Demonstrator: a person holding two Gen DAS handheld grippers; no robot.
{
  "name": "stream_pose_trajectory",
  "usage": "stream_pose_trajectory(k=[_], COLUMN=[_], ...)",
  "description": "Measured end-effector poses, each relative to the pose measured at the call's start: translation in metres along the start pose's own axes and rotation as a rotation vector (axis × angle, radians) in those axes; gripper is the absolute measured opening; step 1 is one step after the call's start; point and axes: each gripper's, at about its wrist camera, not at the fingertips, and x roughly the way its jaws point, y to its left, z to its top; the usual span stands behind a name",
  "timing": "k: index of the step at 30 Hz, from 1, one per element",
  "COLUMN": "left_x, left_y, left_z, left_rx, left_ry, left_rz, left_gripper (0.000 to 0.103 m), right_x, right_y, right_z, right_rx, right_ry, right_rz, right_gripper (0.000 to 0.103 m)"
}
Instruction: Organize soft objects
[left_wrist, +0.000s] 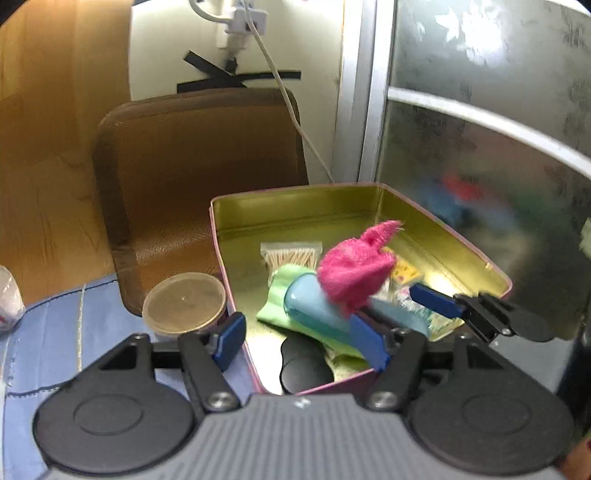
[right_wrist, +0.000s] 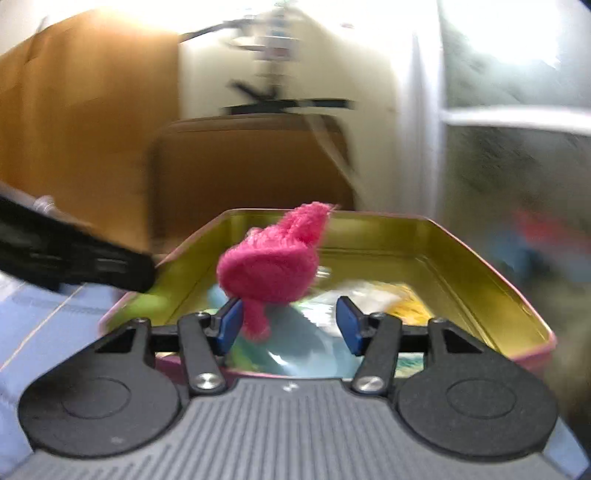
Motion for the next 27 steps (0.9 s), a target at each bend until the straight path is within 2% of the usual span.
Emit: stream_pose_trajectory(k=[2,3,5,9,12,18,24,26,27], left_x=[-0.009,-0.012,-0.015,-0.025,-0.037,-0.053,-0.071,-0.077,-0.080], left_y=[0.003,0.004,0.005,0.016,0.028,0.065,0.092,0.098,0.101], left_z=[-0.004,-0.007,-0.012,-0.026,-0.040,-0.074,-0.102,-0.109,-0.112], left_rx=[0.012,0.025,0.038,0.027,0.017,-0.043,-0.094,-0.102,-0.108], left_ry=[-0.026,-0.037,-0.039,-0.017,-0.010,0.037,0.058,0.053,0.048], left_rz=[0.026,0.058,0.105,0.158,0.213,0.324,0.394,0.406,0.409], left_gripper=[0.069,0.069,0.069,0.069,0.069,0.069,0.080,0.095,0.098], right_x=[-0.010,-0.015,-0.026,-0.052,-0.061,-0.072,-0.071,-0.072,-0.072], right_y=[-0.017,-0.021,-0.022,-0.015,0.000,0.052,0.091,0.100,0.104], right_z=[-0.004,-0.007,-0.012,-0.017,-0.018,-0.022,-0.032,-0.034,-0.035], right_rx=[0.093,0.113,0.131,0.176,0.196,0.133,0.161,0.163,0.166], right_ry=[-0.023,-0.032,-0.051,-0.084,-0.092,-0.046,0.054,0.073,0.082], right_rz=[0.032,0.019,0.001,0.025,0.070,0.188,0.272,0.275,0.274], right_gripper=[0.058,0.058,0.058,0.058,0.058,0.058,0.058,0.058,0.058])
